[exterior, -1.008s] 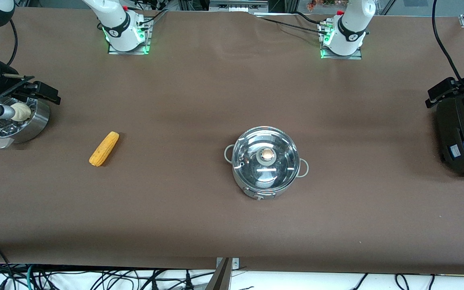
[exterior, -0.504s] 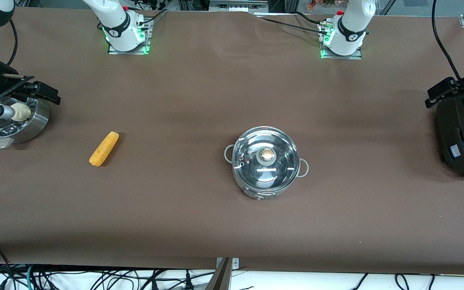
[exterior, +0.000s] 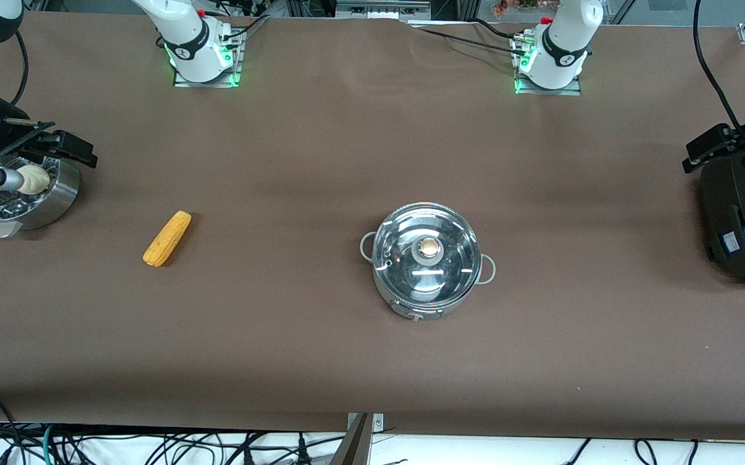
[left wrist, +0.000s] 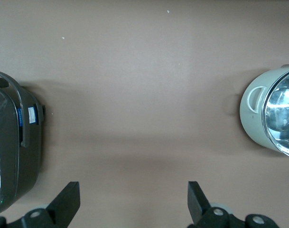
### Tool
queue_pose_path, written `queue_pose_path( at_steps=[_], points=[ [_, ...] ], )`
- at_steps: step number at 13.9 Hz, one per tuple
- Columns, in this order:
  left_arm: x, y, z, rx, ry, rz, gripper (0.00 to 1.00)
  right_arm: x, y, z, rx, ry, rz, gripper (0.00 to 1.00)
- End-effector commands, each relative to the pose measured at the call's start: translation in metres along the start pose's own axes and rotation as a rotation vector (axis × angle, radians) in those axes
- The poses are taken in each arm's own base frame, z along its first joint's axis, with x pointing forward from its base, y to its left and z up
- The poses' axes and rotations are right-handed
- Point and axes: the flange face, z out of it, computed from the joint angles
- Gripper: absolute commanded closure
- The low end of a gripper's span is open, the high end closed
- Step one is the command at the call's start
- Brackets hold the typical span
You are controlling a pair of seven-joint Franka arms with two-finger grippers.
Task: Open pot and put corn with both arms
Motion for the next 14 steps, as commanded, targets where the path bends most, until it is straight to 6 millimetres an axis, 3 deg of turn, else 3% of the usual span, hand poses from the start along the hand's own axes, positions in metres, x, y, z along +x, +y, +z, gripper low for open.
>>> queue_pose_path(
  at_steps=[1,9,14],
  points=[
    [-0.001,-0.001,-0.007,0.015,-0.001,0.010,0.00,0.002,0.001,-0.005,0.023,0.006,0.006,0.00],
    [-0.001,0.000,-0.006,0.015,-0.005,0.011,0.00,0.003,0.002,-0.007,0.009,0.010,0.007,0.00],
    [-0.001,0.000,-0.006,0.015,-0.005,0.008,0.00,0.017,0.014,0.012,0.021,-0.010,0.028,0.00]
  ],
)
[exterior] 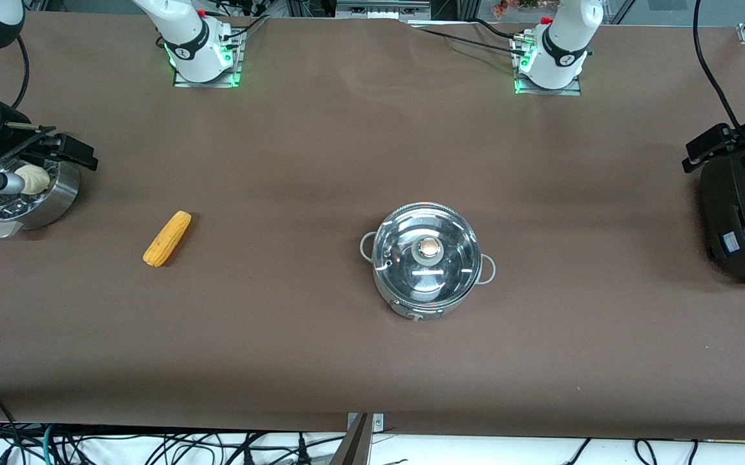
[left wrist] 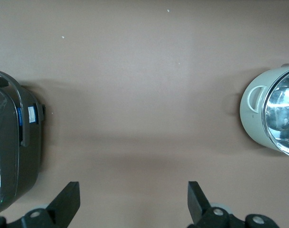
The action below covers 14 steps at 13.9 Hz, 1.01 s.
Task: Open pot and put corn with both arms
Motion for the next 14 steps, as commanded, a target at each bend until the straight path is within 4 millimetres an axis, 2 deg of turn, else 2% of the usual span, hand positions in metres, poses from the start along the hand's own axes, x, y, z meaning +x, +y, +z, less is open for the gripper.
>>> queue_pose_path(
  at_steps=[1,2,4,7,8,12,14],
  points=[
    [-0.001,0.001,-0.006,0.015,-0.003,0.010,0.00,0.010,0.008,0.003,0.018,0.004,0.016,0.00],
    [-0.001,0.001,-0.006,0.015,-0.003,0.010,0.00,0.014,0.008,0.007,0.022,0.003,0.018,0.00],
    [-0.001,0.005,-0.008,0.015,0.000,0.016,0.00,0.033,0.005,0.043,0.012,-0.057,0.020,0.00],
    [-0.002,0.012,-0.009,0.015,0.000,0.028,0.00,0.039,0.007,0.049,0.012,-0.042,0.024,0.00],
    [-0.002,0.012,-0.008,0.015,-0.001,0.028,0.00,0.048,0.007,0.055,0.014,-0.018,0.027,0.00],
    [-0.002,0.011,-0.008,0.015,-0.001,0.027,0.00,0.075,0.013,0.096,0.028,-0.018,0.044,0.00],
    [-0.002,0.012,-0.009,0.015,0.000,0.030,0.00,0.084,0.013,0.108,0.023,-0.009,0.043,0.00]
  ],
)
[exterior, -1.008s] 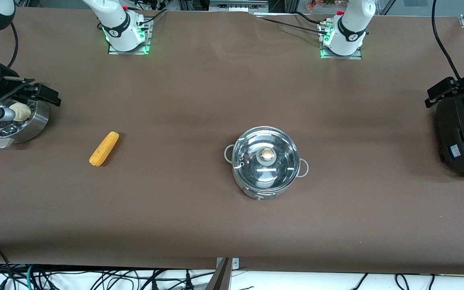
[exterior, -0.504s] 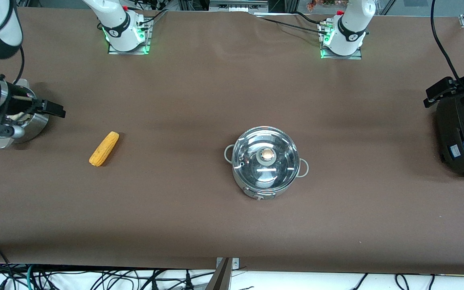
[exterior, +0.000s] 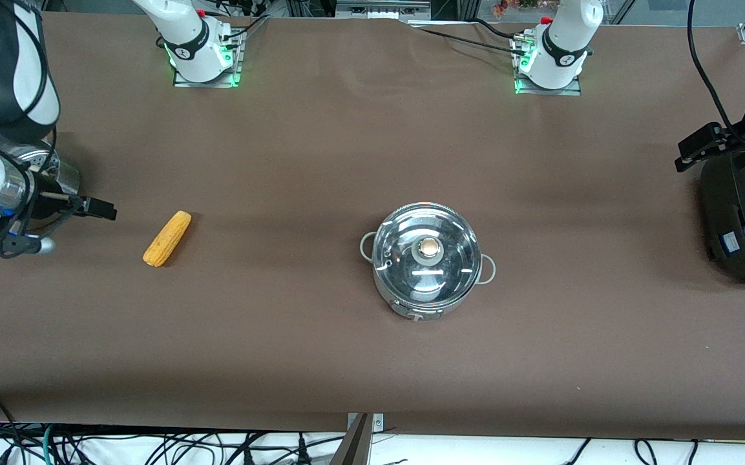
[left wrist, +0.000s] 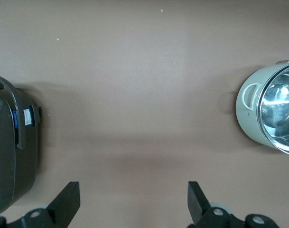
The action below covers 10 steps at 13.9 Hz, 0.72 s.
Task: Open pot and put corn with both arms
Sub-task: 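Move the right gripper down toward the yellow corn cob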
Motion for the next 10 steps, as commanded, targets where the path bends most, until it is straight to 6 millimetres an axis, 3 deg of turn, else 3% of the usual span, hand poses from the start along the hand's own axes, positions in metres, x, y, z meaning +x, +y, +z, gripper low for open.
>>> queue_pose_path(
  at_steps=[1,4,8,10],
  points=[
    [-0.001,0.001,-0.008,0.015,-0.001,0.012,0.00,0.014,0.001,0.013,0.014,0.007,0.013,0.00],
    [-0.001,0.004,-0.008,0.013,0.000,0.016,0.00,0.026,0.000,0.033,0.020,0.007,0.018,0.00],
    [-0.001,0.004,-0.008,0.013,0.000,0.015,0.00,0.051,-0.005,0.103,0.032,-0.021,0.042,0.00],
    [-0.001,0.004,-0.008,0.013,0.000,0.018,0.00,0.056,-0.010,0.128,0.028,-0.040,0.106,0.00]
  ],
)
